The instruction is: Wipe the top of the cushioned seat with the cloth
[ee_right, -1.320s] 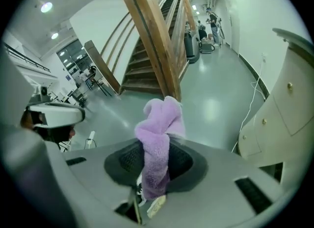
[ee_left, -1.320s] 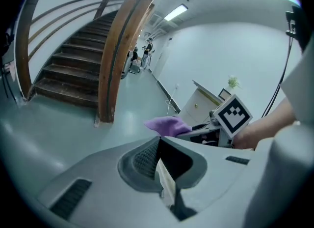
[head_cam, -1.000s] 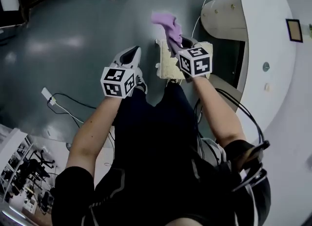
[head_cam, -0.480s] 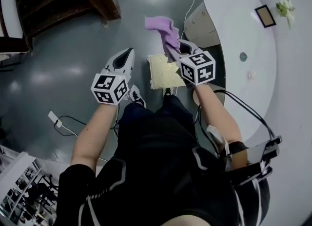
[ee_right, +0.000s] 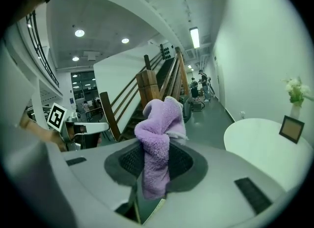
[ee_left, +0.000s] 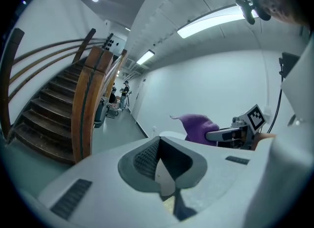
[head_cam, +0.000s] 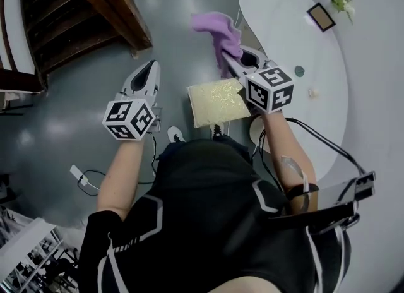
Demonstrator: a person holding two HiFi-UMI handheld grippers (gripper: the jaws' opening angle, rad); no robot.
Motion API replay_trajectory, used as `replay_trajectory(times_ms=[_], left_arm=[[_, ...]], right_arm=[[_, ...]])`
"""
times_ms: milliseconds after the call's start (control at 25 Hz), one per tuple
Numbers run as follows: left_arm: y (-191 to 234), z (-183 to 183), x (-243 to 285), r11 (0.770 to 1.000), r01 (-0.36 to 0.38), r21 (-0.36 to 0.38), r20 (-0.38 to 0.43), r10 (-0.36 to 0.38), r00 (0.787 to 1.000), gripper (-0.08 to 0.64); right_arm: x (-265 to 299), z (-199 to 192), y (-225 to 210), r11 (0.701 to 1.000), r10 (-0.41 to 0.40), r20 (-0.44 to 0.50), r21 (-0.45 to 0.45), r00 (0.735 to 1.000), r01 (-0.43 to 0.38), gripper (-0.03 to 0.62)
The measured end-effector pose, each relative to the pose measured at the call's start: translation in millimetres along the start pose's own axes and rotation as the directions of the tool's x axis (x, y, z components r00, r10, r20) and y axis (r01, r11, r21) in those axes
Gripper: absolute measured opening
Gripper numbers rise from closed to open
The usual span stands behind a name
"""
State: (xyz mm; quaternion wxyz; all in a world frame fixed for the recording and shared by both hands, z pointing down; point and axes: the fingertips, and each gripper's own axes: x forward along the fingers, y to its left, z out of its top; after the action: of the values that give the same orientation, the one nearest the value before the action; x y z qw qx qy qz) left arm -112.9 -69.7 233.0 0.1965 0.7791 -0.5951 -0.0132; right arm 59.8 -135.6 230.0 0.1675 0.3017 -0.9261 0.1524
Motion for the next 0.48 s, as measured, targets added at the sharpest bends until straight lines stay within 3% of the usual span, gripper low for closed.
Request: replay_trajectory(times_ms=[480], left_arm=[[-34.0,92.8,-29.4,0.998,0.016,0.056,0.141,-0.024,0.99,0.003]], right_arm=[[-71.7,76.1,-21.5,0.998,-0.059,0.174,-0.012,0.983,0.062,0.098]])
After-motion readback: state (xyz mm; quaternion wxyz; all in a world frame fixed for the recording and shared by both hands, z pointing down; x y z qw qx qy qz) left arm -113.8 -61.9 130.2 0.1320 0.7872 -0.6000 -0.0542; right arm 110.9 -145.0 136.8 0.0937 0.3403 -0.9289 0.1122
